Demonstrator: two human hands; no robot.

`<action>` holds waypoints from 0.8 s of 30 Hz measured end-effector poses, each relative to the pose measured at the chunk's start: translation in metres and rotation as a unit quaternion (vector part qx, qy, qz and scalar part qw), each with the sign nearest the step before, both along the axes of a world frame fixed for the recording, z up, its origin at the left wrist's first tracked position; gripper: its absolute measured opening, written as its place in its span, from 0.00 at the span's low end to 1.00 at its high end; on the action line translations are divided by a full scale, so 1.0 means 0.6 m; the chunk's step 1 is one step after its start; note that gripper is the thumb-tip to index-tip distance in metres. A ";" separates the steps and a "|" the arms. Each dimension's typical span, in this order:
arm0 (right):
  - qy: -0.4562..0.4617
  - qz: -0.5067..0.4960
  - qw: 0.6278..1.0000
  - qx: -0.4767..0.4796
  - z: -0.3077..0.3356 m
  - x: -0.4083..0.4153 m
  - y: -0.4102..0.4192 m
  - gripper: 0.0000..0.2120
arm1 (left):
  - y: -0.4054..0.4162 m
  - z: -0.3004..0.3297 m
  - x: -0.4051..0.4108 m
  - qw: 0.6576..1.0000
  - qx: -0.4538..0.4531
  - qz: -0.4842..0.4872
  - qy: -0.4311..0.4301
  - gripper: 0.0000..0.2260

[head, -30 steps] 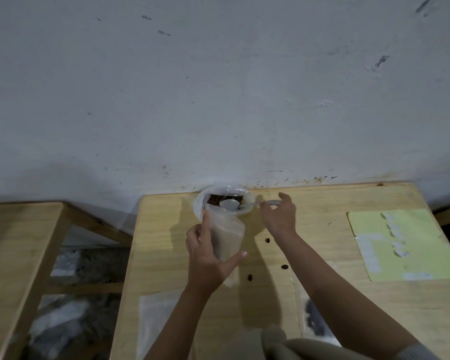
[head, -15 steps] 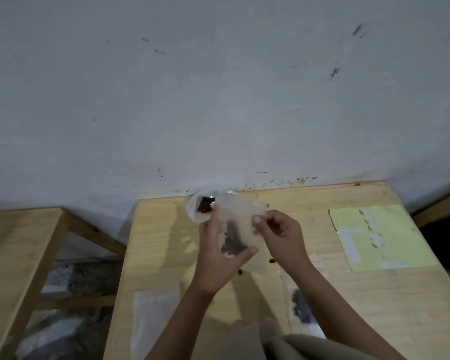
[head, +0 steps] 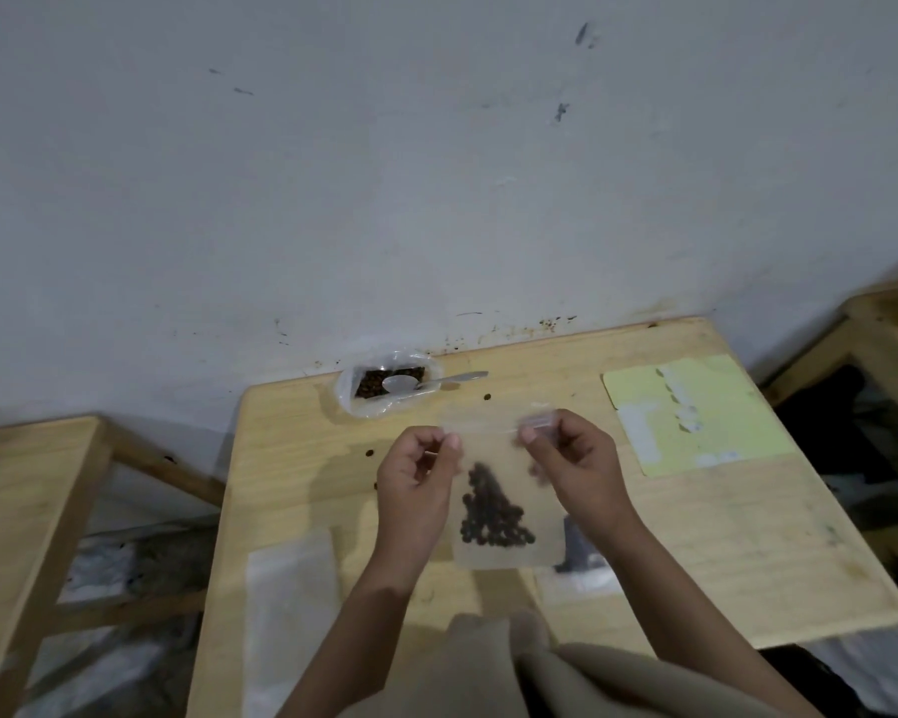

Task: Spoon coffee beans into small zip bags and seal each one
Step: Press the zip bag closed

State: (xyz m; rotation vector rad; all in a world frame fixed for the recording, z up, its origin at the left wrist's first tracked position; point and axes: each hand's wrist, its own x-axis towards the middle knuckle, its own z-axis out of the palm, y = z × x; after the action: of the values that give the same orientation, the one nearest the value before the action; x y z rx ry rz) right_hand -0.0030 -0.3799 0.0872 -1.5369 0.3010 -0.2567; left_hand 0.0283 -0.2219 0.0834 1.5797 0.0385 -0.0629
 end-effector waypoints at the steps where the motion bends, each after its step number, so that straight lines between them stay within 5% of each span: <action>1: -0.004 -0.005 1.000 -0.002 0.001 -0.005 -0.001 0.07 | -0.004 0.001 -0.003 1.000 0.005 -0.002 -0.002 0.03; 24: 0.048 0.017 0.993 0.105 0.015 -0.018 -0.064 0.07 | -0.079 0.013 -0.010 0.995 0.040 -0.067 -0.060 0.07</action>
State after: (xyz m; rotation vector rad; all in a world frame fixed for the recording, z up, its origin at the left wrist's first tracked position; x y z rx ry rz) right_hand -0.0138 -0.4186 0.0962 -1.3477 0.3665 -0.1206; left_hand 0.0222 -0.2694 0.0913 1.6615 -0.1606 -0.0712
